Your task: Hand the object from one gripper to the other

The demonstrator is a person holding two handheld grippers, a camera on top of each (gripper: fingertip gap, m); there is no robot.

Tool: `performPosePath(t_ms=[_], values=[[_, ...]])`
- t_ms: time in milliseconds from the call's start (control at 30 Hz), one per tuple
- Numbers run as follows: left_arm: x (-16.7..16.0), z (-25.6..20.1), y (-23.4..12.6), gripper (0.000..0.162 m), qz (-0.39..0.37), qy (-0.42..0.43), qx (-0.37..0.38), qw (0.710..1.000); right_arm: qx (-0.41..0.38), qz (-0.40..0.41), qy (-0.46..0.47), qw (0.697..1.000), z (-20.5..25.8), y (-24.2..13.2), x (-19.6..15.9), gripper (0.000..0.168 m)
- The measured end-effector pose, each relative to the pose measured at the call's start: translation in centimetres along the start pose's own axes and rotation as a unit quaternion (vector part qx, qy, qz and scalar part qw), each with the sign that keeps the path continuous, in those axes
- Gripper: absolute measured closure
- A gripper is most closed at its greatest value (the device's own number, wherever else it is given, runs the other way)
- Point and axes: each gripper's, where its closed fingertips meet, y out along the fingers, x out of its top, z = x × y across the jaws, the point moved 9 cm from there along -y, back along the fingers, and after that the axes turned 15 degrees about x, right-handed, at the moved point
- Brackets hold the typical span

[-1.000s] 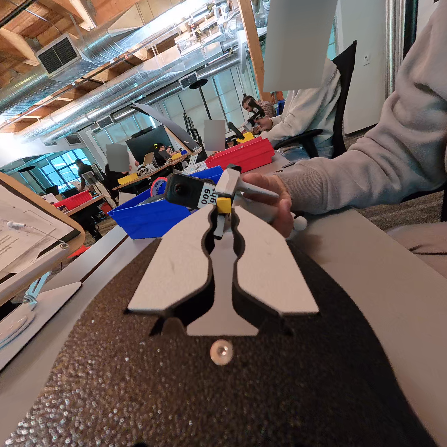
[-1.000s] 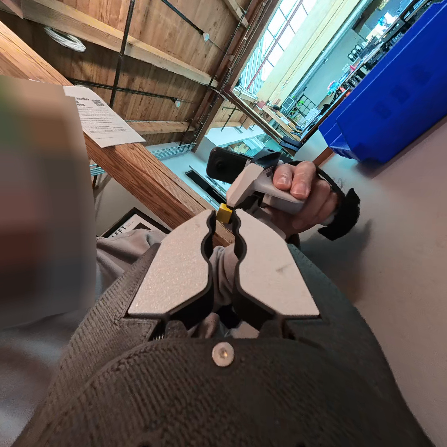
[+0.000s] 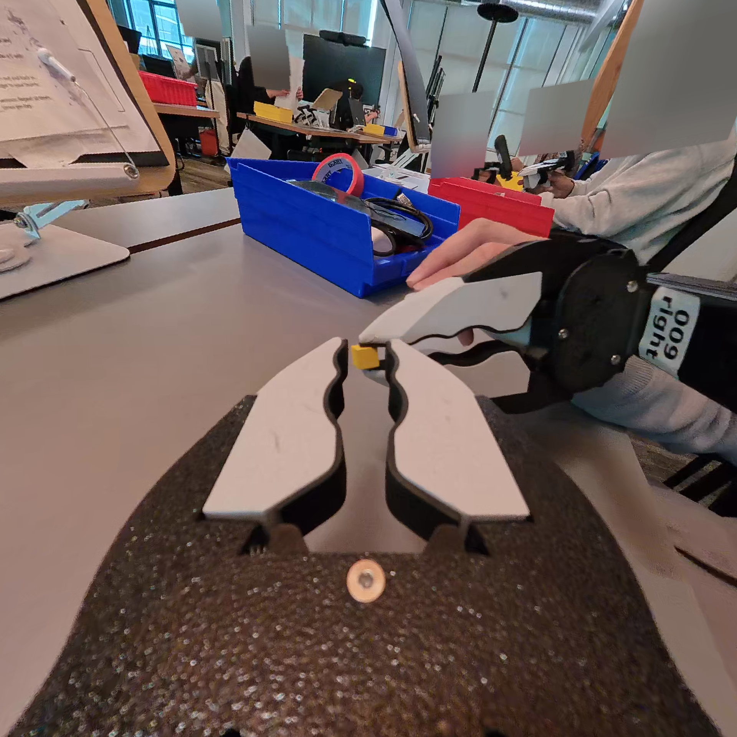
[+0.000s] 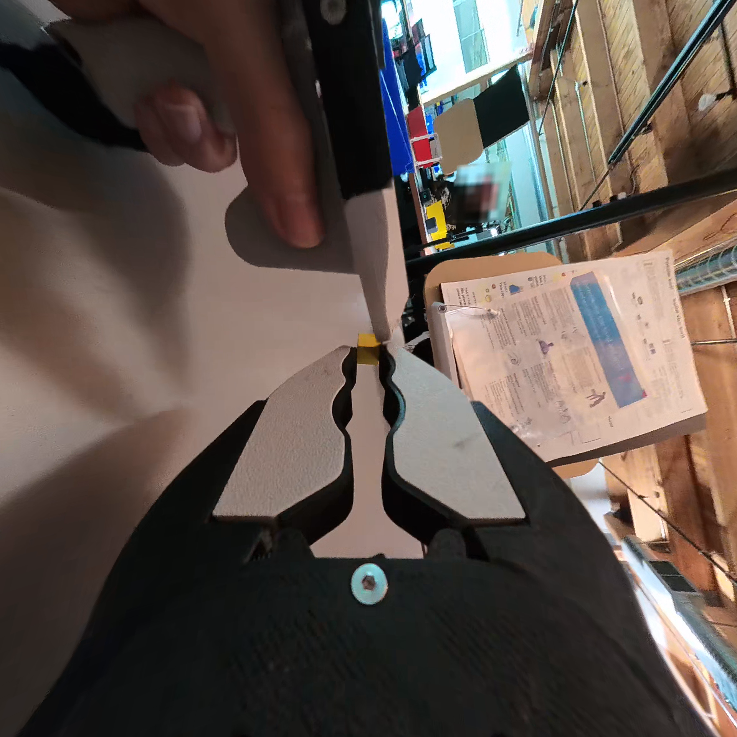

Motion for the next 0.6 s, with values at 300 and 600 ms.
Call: performPosePath(t_ms=[300,600], values=[[-0.23,-0.41,0.25,0.146,0.019,0.021,0.003,1.000,-0.017,0.006,-0.022,1.000,0.06,-0.12,0.28,0.158],[-0.23,-0.05,0.23,0.151,0.022,0.003,-0.008,1.000,-0.008,-0.041,0.034,0.999,-0.08,-0.13,-0.11,0.157]])
